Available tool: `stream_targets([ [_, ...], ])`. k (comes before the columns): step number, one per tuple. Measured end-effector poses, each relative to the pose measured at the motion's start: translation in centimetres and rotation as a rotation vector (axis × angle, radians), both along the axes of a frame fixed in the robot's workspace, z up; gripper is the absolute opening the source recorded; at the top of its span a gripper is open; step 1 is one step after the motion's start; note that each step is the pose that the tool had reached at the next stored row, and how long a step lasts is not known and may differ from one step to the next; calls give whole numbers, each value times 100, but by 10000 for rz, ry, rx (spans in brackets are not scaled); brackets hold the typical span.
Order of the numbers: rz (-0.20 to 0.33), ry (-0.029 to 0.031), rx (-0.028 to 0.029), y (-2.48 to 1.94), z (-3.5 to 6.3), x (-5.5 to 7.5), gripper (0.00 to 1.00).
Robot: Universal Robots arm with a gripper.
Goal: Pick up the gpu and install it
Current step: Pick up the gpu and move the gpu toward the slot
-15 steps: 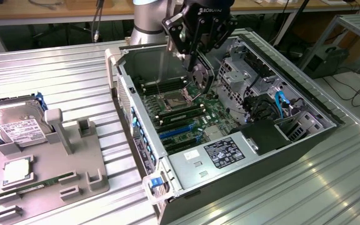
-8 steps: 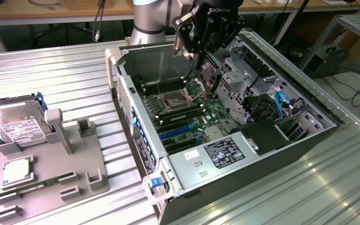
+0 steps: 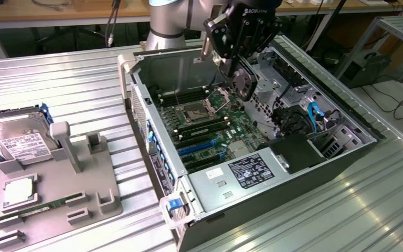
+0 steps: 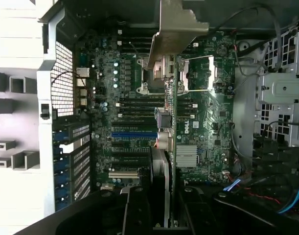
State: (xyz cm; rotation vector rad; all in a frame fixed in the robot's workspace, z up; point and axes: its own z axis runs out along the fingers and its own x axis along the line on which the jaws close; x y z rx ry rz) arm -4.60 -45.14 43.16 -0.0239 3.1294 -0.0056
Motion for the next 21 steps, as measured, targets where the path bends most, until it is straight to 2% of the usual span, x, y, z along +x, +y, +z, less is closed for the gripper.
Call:
stream_targets([
  [12, 58, 0, -1, 0, -3, 366, 27],
  [21, 61, 0, -1, 0, -3, 374, 27],
])
